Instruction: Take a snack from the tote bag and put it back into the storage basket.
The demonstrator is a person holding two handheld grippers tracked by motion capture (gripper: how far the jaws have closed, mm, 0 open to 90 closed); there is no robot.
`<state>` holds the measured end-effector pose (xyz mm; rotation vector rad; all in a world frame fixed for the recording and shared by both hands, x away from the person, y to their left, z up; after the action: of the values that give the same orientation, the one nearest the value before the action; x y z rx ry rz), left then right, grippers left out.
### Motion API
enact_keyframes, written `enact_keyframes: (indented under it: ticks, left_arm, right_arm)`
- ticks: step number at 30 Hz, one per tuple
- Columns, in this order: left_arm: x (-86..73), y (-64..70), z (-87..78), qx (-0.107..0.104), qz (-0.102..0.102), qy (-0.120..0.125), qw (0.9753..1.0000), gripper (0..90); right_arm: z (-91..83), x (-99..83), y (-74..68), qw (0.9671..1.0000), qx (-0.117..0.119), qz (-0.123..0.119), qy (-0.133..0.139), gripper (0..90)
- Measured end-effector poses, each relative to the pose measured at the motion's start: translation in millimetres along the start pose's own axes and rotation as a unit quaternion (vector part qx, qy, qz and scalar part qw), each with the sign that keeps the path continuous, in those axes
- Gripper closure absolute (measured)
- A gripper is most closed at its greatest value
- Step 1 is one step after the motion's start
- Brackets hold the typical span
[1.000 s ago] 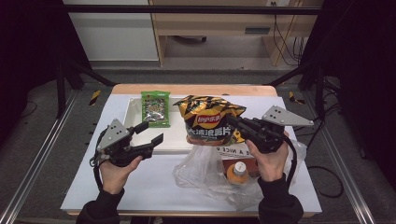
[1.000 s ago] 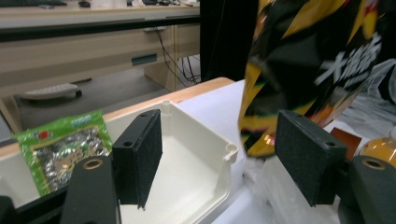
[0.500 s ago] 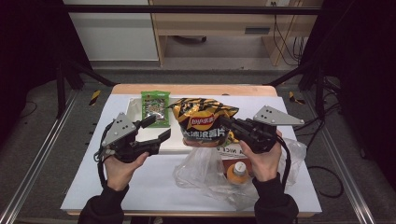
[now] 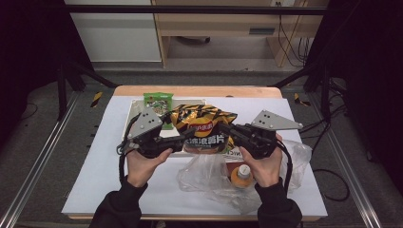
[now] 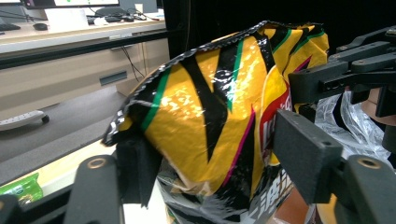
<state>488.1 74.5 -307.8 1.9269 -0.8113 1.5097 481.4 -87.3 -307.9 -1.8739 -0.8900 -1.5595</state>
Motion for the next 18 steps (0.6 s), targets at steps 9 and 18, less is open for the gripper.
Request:
enact_keyframes:
  ticks: [9, 18]
  left_arm:
    - [1.0, 1.4, -0.2, 0.006, -0.009, 0.002, 0.9999, 57.9]
    - [-2.1, -2.0, -1.2, 0.019, -0.033, -0.003, 0.9993, 79.4]
  right_arm:
    - [2.5, -3.3, 0.8, 1.0, -0.002, 0.0, 0.0, 86.8]
    - [5.1, -5.6, -1.0, 0.9999, -0.004, -0.009, -0.003, 80.7]
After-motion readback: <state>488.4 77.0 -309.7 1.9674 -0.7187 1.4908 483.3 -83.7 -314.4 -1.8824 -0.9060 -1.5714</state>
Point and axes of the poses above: each handheld gripper's, and its own axes: z roughly forward along the jaws, x roughly out of its top, y roughly to its right, the point moved 8 cm from there along z, roughly forward along the jaws, and after that the axes turned 5 degrees about -z, right-handed, at the moved point
